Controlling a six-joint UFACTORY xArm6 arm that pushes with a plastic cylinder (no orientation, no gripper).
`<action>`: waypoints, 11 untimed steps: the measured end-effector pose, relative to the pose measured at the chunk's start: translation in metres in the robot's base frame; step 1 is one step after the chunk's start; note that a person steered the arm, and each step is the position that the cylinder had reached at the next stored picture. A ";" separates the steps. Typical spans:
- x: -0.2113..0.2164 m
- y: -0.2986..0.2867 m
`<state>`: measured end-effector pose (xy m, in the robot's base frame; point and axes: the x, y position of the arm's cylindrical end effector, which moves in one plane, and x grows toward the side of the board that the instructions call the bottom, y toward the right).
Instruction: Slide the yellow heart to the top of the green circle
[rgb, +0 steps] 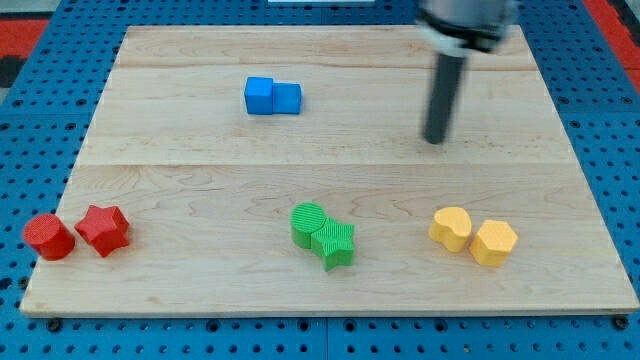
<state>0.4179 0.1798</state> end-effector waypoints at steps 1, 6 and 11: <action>0.099 0.054; 0.020 -0.202; 0.038 -0.243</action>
